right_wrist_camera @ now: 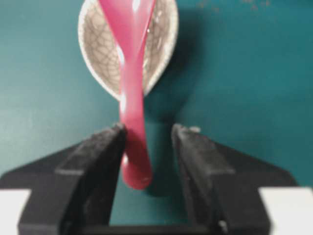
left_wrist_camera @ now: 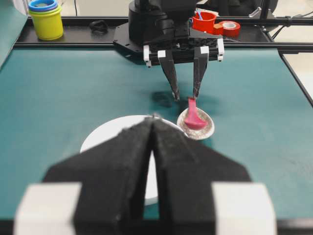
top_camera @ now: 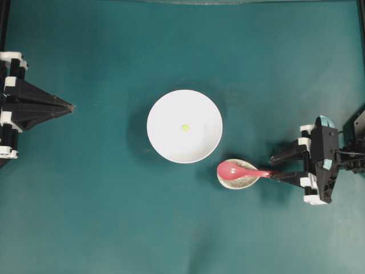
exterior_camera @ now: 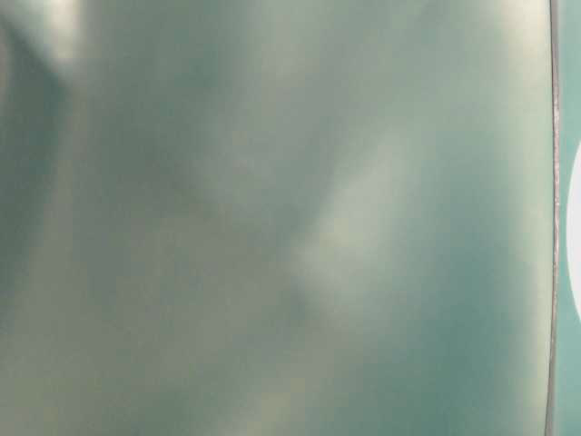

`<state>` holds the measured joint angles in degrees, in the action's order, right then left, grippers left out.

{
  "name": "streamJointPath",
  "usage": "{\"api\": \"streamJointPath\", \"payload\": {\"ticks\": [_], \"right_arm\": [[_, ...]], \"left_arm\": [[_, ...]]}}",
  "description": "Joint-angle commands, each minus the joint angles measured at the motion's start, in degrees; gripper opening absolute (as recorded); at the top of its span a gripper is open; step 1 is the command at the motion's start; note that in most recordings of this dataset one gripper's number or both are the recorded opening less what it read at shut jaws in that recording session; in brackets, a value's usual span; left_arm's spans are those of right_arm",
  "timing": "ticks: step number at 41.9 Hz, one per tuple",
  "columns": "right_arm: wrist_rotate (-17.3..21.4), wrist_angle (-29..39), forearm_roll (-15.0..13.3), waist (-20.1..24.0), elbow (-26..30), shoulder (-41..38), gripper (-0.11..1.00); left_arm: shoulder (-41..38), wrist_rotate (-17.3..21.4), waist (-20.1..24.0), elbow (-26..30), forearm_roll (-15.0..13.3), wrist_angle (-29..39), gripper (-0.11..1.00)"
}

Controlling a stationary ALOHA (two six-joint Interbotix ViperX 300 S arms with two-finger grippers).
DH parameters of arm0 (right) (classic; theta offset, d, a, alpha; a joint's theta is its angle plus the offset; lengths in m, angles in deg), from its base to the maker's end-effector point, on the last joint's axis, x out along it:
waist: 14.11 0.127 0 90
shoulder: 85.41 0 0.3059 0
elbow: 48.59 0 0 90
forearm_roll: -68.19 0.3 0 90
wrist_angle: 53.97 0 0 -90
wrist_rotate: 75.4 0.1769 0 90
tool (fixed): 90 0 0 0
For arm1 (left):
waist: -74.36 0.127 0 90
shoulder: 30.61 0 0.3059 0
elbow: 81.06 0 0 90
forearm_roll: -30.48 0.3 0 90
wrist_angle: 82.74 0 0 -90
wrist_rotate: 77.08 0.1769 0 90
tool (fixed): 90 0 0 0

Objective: Scoop the yellow hexagonal prism block from the bowl with a spoon using the right arm.

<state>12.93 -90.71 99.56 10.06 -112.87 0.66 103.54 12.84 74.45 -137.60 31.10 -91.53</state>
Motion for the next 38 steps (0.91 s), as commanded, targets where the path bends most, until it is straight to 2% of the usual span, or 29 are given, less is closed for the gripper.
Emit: {"api": "streamJointPath", "payload": {"ticks": [1,12,22,38], "right_arm": [[-0.09,-1.05,0.00,-0.18,0.70,0.97,0.49],[-0.26,-5.98,-0.35,-0.18,0.62,0.97,0.49],[-0.26,-10.81,-2.11,0.35,1.14,-0.09,0.49],[1.67,-26.46,-2.29,3.78,0.79,-11.25,0.49]], "left_arm": [[-0.35,-0.09,-0.09,0.97,0.18,-0.70,0.00],[-0.35,-0.09,0.00,0.97,0.18,-0.70,0.00],[-0.44,-0.09,-0.09,0.97,0.18,-0.70,0.00],[-0.53,-0.09,-0.09,0.97,0.18,-0.70,0.00]]}}
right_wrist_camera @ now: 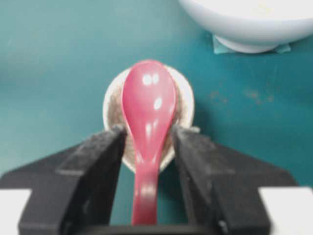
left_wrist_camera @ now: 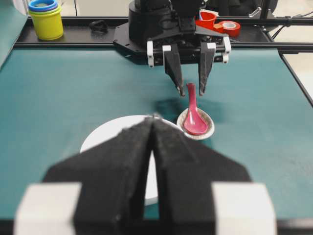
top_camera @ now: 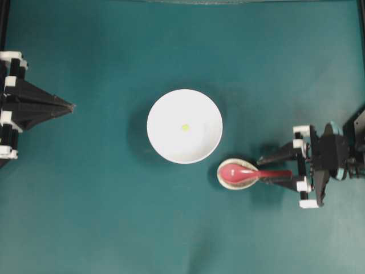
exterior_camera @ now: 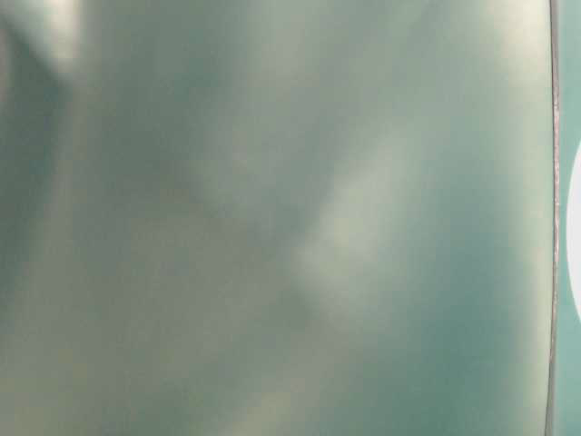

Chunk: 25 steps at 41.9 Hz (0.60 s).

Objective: Scoop the yellow hexagonal prism block from the bowl with a spoon using the right arm.

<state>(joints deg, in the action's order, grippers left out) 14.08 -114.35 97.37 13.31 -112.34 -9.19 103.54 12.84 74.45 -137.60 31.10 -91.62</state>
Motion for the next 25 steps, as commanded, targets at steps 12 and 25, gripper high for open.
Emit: {"api": "streamJointPath", "payload": {"ticks": [12,25], "right_arm": [[5.27,-10.46,-0.09,1.58,-0.44,-9.49,0.49],[6.06,-11.07,-0.09,2.90,-0.44,-10.81,0.49]], "left_arm": [[-0.35,-0.09,-0.09,0.97,0.09,-0.70,0.00],[-0.35,-0.09,-0.09,0.97,0.09,-0.70,0.00]]}}
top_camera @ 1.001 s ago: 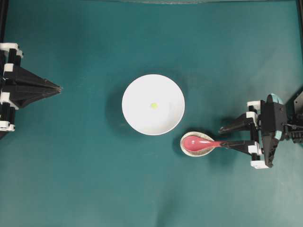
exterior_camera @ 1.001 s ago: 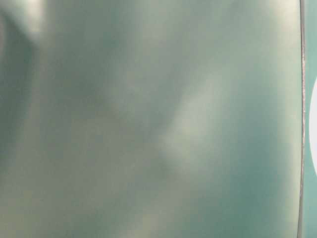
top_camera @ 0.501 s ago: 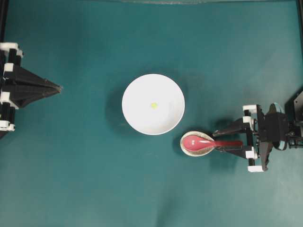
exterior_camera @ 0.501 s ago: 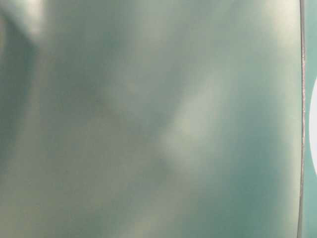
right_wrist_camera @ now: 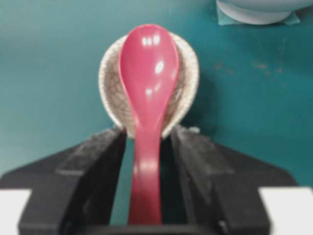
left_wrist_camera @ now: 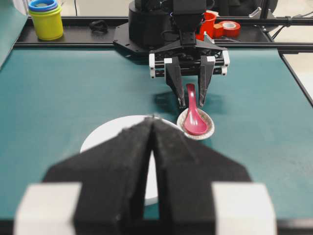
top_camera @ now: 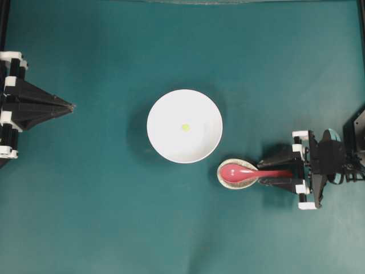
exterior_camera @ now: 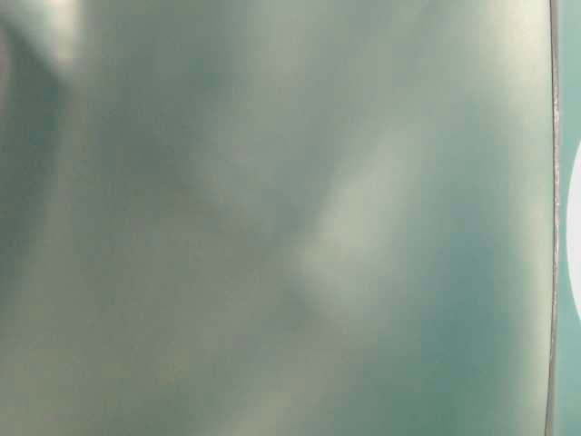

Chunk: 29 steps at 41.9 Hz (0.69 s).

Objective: Scoop the yellow hexagonal prism block from the bowl with a spoon using the right arm.

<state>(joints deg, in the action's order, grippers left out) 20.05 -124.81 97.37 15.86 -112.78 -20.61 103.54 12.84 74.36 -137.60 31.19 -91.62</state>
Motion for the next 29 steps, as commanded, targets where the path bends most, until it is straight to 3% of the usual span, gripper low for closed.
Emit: {"api": "streamJointPath", "payload": {"ticks": [1,29], "right_arm": [[0.09,-0.62,-0.09,0.35,0.00,0.62,0.49],[0.09,-0.44,-0.09,0.70,-0.53,0.62,0.45]], "left_arm": [[-0.35,-0.09,0.00,0.97,0.09,-0.70,0.00],[-0.35,-0.09,0.00,0.97,0.09,-0.70,0.00]]}}
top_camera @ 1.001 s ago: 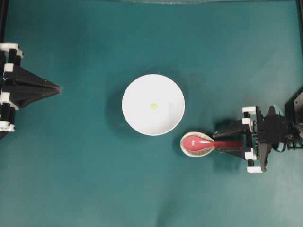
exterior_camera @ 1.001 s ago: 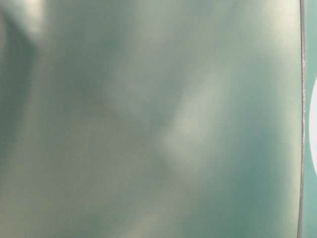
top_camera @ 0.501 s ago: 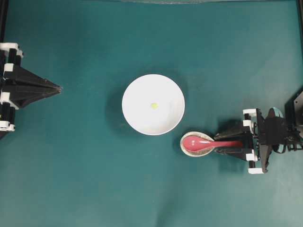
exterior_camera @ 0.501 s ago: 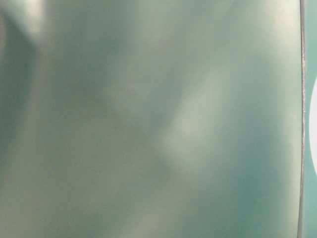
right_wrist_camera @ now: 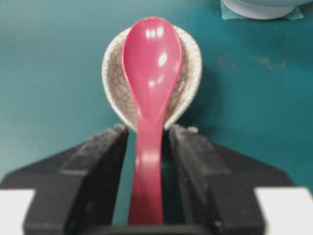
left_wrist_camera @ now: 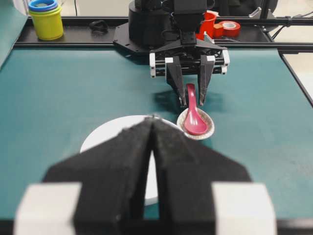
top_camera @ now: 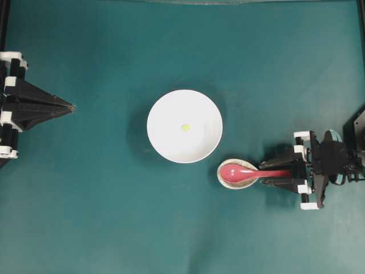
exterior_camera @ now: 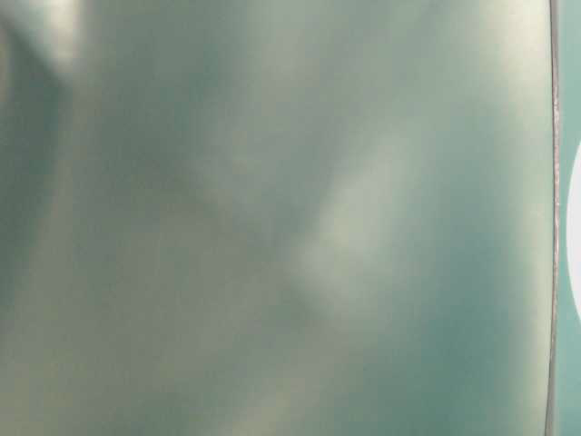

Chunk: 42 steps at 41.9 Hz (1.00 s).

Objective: Scoop the yellow hexagonal prism block from the bowl with a spoon using the right arm.

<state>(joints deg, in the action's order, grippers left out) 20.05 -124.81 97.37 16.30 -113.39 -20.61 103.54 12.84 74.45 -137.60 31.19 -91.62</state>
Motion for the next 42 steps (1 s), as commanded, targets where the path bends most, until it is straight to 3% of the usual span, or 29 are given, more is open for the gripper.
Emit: {"api": "streamJointPath", "payload": {"ticks": [1,9,23,33,42], "right_arm": [[0.09,-0.44,-0.09,0.26,0.09,0.62,0.44],[0.79,-0.62,0.00,0.26,0.35,0.79,0.24],[1.05,2.02,0.09,0.09,-0.35,11.16,0.24],[-3.96,16.44,0.09,-3.43,1.85,23.64,0.24],[-11.87,37.27,0.09,-12.57,8.00,33.84,0.24]], "left_arm": [[-0.35,-0.09,-0.09,0.97,0.09,-0.70,0.00],[-0.35,-0.09,0.00,1.05,0.09,-0.70,0.00],[-0.26,-0.18,-0.09,1.05,0.09,-0.70,0.00],[-0.18,-0.09,0.00,1.05,0.09,-0.79,0.00],[-0.26,-0.09,-0.09,1.05,0.00,-0.79,0.00]]}}
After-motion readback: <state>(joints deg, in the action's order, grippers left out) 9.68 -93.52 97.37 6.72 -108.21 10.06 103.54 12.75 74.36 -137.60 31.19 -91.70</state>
